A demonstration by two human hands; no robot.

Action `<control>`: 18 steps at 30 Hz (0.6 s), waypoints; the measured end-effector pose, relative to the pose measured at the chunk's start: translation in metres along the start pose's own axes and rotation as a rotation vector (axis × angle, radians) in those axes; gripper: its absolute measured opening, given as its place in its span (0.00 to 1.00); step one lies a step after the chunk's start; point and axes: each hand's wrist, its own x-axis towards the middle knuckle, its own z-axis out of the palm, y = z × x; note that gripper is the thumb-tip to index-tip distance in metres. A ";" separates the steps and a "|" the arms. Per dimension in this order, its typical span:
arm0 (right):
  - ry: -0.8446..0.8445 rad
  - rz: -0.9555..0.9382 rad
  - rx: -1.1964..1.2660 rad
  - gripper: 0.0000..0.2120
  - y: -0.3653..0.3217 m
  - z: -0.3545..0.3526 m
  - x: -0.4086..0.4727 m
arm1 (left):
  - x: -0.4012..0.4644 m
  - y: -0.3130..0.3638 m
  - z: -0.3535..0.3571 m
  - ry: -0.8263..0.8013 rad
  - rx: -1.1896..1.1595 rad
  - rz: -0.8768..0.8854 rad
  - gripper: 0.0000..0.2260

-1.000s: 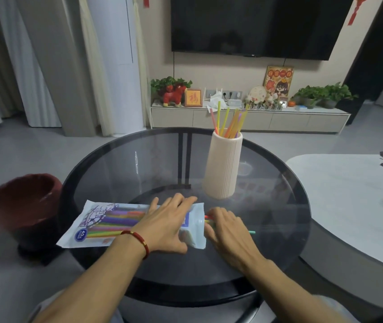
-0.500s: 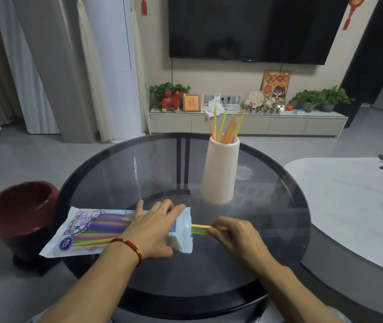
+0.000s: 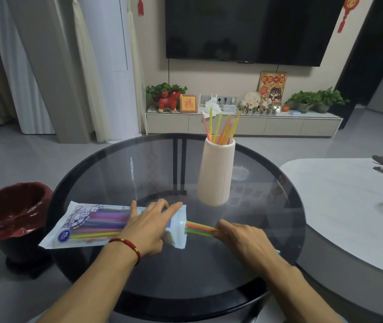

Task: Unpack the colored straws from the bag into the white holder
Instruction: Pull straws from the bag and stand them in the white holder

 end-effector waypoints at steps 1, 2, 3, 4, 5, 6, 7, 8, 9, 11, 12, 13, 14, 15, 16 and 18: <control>0.000 0.029 0.004 0.16 0.007 -0.005 -0.004 | 0.000 -0.001 0.001 -0.004 0.009 -0.030 0.48; -0.010 0.061 -0.002 0.16 0.012 -0.012 -0.009 | 0.001 -0.001 0.002 -0.011 0.022 -0.058 0.49; -0.027 0.099 -0.011 0.16 0.019 -0.019 -0.013 | 0.001 0.001 0.003 -0.018 0.039 -0.081 0.50; -0.055 0.143 -0.014 0.16 0.026 -0.026 -0.018 | 0.002 0.002 0.003 -0.028 0.057 -0.098 0.50; -0.078 0.185 -0.011 0.15 0.034 -0.034 -0.024 | 0.001 0.004 0.004 -0.046 0.070 -0.113 0.51; -0.098 0.233 0.000 0.15 0.042 -0.041 -0.030 | 0.001 0.006 0.004 -0.067 0.083 -0.124 0.51; -0.097 0.277 0.029 0.14 0.050 -0.048 -0.038 | 0.002 0.008 0.004 -0.084 0.090 -0.129 0.50; -0.082 0.311 0.087 0.14 0.058 -0.053 -0.047 | 0.002 0.010 0.004 -0.105 0.089 -0.133 0.50; -0.054 0.331 0.151 0.15 0.064 -0.057 -0.056 | 0.002 0.013 0.003 -0.124 0.083 -0.136 0.50; -0.019 0.347 0.225 0.14 0.070 -0.065 -0.070 | 0.002 0.019 0.001 -0.160 0.078 -0.126 0.52; -0.012 0.348 0.242 0.14 0.070 -0.066 -0.073 | 0.001 0.023 0.000 -0.176 0.068 -0.116 0.54; 0.000 0.343 0.252 0.13 0.069 -0.067 -0.076 | -0.001 0.029 -0.002 -0.168 0.031 -0.090 0.56; 0.011 0.332 0.270 0.14 0.067 -0.067 -0.076 | -0.002 0.034 -0.004 -0.119 -0.021 -0.048 0.58; 0.023 0.318 0.298 0.14 0.063 -0.067 -0.074 | -0.004 0.042 -0.007 -0.007 -0.071 0.024 0.58; 0.025 0.301 0.338 0.14 0.058 -0.069 -0.071 | -0.005 0.051 -0.011 0.146 -0.102 0.117 0.57; -0.013 0.258 0.420 0.13 0.045 -0.074 -0.062 | -0.005 0.069 -0.017 0.418 -0.045 0.307 0.52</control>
